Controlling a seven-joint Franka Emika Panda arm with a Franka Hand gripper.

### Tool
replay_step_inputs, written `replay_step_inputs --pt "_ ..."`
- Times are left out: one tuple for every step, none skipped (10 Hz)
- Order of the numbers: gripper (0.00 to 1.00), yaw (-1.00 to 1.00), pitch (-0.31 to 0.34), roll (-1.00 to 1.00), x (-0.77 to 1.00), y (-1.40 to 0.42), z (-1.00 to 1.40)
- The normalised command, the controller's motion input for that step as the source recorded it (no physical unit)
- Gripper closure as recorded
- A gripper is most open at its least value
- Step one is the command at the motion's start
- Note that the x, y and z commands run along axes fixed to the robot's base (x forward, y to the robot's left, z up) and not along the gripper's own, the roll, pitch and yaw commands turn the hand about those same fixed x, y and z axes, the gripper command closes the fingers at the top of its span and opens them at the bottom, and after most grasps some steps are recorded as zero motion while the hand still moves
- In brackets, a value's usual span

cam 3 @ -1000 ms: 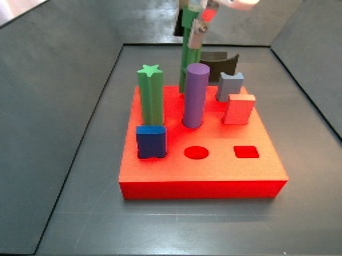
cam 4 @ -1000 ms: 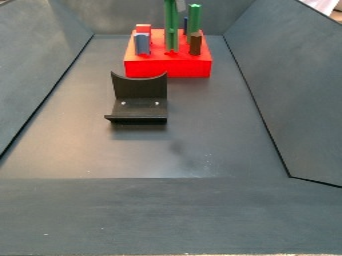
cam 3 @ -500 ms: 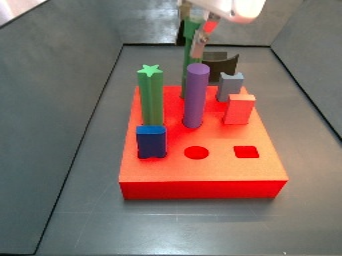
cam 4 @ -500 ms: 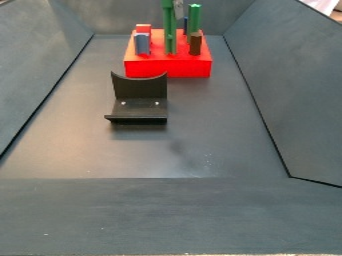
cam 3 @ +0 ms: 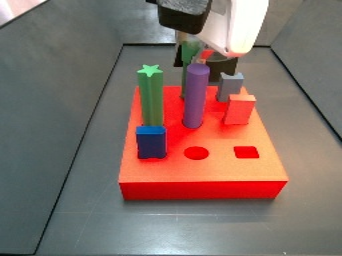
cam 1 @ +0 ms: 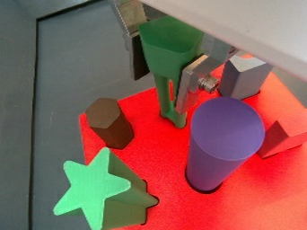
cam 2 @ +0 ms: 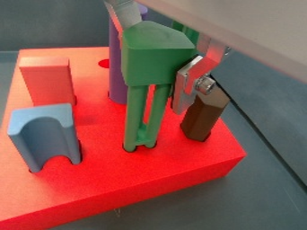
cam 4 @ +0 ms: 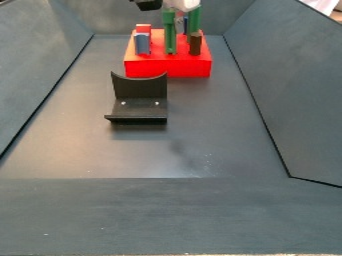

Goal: Pick up the 3 prong object. Move up. Rotate the 3 prong object. Place the 3 prong object on the fixture. Regrasp the 3 prong object. Move to above the board. Insert the 3 prong object.
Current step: Insert the 3 prong object.

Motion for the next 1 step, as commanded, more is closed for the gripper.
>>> replay_step_inputs --pt "1.0 0.0 0.0 0.0 0.0 0.0 0.0"
